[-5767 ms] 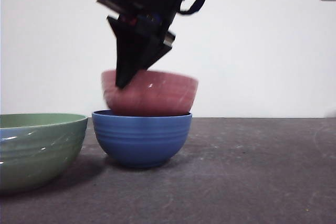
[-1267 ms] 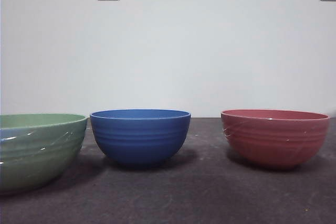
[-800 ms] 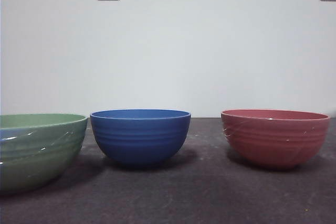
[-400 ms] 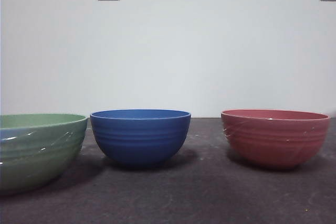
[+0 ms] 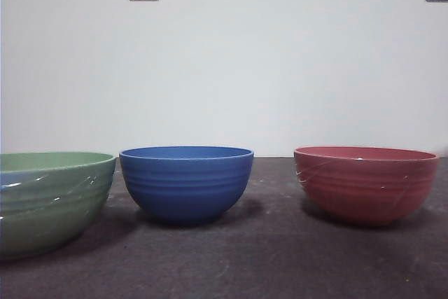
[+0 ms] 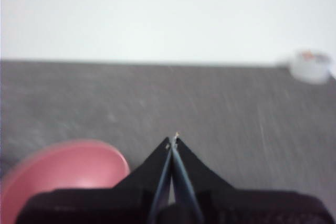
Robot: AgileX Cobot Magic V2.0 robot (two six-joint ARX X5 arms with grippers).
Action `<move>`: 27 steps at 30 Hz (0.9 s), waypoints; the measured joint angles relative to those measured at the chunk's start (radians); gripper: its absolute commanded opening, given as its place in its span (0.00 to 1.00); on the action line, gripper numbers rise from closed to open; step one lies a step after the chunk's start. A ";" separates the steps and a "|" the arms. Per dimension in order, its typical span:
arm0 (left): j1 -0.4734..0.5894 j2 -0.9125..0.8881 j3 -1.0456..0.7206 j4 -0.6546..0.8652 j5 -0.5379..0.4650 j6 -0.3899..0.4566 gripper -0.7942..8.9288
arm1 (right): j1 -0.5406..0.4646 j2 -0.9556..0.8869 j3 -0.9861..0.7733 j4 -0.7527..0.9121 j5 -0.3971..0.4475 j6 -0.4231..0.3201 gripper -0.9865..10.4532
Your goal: Pick up the green bowl on the top,put the green bowl on the left,pick up the red bowl in the middle,put the red bowl on the right
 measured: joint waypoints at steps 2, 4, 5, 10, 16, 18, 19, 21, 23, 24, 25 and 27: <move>0.000 0.000 0.000 0.000 0.000 0.000 0.08 | -0.033 -0.029 -0.090 0.014 -0.048 0.009 0.09; 0.000 0.000 0.000 0.000 0.000 0.000 0.08 | -0.044 -0.047 -0.162 0.052 -0.108 0.013 0.09; 0.000 0.000 0.000 0.000 0.000 0.000 0.08 | -0.044 -0.055 -0.197 0.089 -0.126 0.014 0.09; 0.000 0.000 0.000 0.000 0.000 0.000 0.08 | -0.044 -0.084 -0.313 0.212 -0.197 0.016 0.09; 0.000 0.000 0.000 0.000 0.000 0.000 0.08 | -0.044 -0.124 -0.351 0.211 -0.203 0.022 0.09; 0.000 0.000 0.000 0.000 0.000 0.000 0.08 | -0.044 -0.128 -0.351 0.212 -0.203 0.022 0.09; 0.000 0.000 0.000 0.000 0.000 0.000 0.08 | -0.044 -0.127 -0.351 0.212 -0.202 0.022 0.09; 0.000 0.000 0.000 0.000 0.000 0.000 0.08 | -0.044 -0.124 -0.351 0.212 -0.201 0.022 0.09; 0.000 0.000 0.000 0.000 0.000 0.000 0.08 | -0.044 -0.120 -0.351 0.212 -0.200 0.022 0.09; 0.000 0.000 0.000 0.000 0.000 0.000 0.08 | -0.044 -0.119 -0.351 0.212 -0.200 0.022 0.09; 0.000 0.000 0.000 0.000 0.000 0.000 0.08 | -0.044 -0.119 -0.351 0.212 -0.200 0.022 0.09; 0.000 0.000 0.000 0.000 0.000 0.000 0.08 | -0.044 -0.119 -0.351 0.212 -0.200 0.022 0.09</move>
